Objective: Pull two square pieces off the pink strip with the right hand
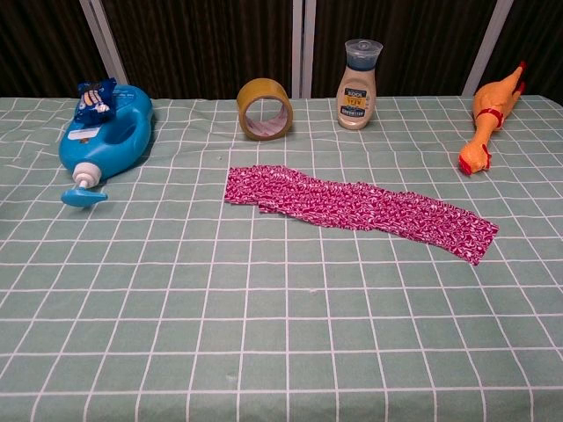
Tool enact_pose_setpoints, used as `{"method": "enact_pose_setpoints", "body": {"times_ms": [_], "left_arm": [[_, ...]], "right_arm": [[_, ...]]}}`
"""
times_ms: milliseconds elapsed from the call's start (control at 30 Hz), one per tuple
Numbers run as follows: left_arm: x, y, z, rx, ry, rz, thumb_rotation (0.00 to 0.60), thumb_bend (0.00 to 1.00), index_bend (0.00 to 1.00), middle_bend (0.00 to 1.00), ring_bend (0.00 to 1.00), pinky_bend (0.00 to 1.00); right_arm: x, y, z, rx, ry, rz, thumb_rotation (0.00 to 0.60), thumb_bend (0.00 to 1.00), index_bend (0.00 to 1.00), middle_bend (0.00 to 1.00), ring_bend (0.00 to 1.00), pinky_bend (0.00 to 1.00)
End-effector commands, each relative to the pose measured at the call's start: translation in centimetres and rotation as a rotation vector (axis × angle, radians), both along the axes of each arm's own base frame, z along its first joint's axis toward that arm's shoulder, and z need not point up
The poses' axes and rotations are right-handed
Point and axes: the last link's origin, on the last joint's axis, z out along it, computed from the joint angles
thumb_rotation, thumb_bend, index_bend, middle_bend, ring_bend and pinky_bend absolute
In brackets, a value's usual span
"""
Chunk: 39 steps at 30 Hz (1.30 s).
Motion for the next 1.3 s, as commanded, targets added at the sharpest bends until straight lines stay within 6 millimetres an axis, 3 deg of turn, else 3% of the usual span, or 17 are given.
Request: {"method": "enact_pose_setpoints", "body": {"times_ms": [33,600,667,733,800,867,1000,1067,1300], "left_arm": [[-0.1,0.0,0.0,-0.003,-0.001,0.003,0.6,0.1,0.08,0.0,0.0,0.06],[-0.1,-0.4,0.0,-0.01,-0.006,-0.001,0.6,0.1,0.08,0.0,0.0,0.06],[-0.3,-0.4,-0.4,-0.018,-0.016,0.009,0.6,0.1,0.08,0.0,0.0,0.06],[-0.2,-0.4,-0.7,-0.029,-0.013,0.008,0.6,0.1,0.08,0.0,0.0,0.06],[-0.1,-0.3,-0.8,-0.03,-0.007,0.001,0.6,0.1,0.08,0.0,0.0,0.06],[0.1,-0.2,-0.9,-0.029,-0.01,-0.001,0.6,0.1,0.08,0.0,0.0,0.06],[0.2,-0.1,-0.9,-0.034,-0.005,-0.004,0.6,0.1,0.08,0.0,0.0,0.06],[0.1,-0.2,-0.9,-0.036,-0.004,-0.001,0.6,0.1,0.08,0.0,0.0,0.06],[-0.2,-0.3,-1.0,-0.038,-0.007,0.01,0.6,0.1,0.09,0.0,0.0,0.06]], "right_arm": [[0.0,0.0,0.0,0.017,-0.004,-0.008,0.6,0.33,0.0,0.0,0.0,0.0],[0.4,0.2,-0.7,0.066,0.004,-0.009,0.6,0.34,0.0,0.0,0.0,0.0],[0.3,0.2,-0.7,0.074,0.011,-0.009,0.6,0.53,0.0,0.0,0.0,0.0],[0.1,0.2,-0.6,0.103,0.043,-0.033,0.6,0.93,0.0,0.0,0.0,0.0],[0.1,0.2,-0.6,0.129,0.052,-0.056,0.6,1.0,0.0,0.01,0.0,0.01],[0.2,0.3,-0.7,0.139,0.051,-0.068,0.6,1.0,0.0,0.1,0.08,0.09],[0.1,0.3,-1.1,0.153,0.071,-0.084,0.6,1.0,0.0,0.56,0.47,0.45],[0.1,0.3,-1.4,0.164,0.084,-0.085,0.6,1.0,0.01,0.73,0.61,0.54],[1.5,0.4,-4.3,0.263,0.122,-0.052,0.6,1.0,0.09,0.89,0.74,0.64]]}}
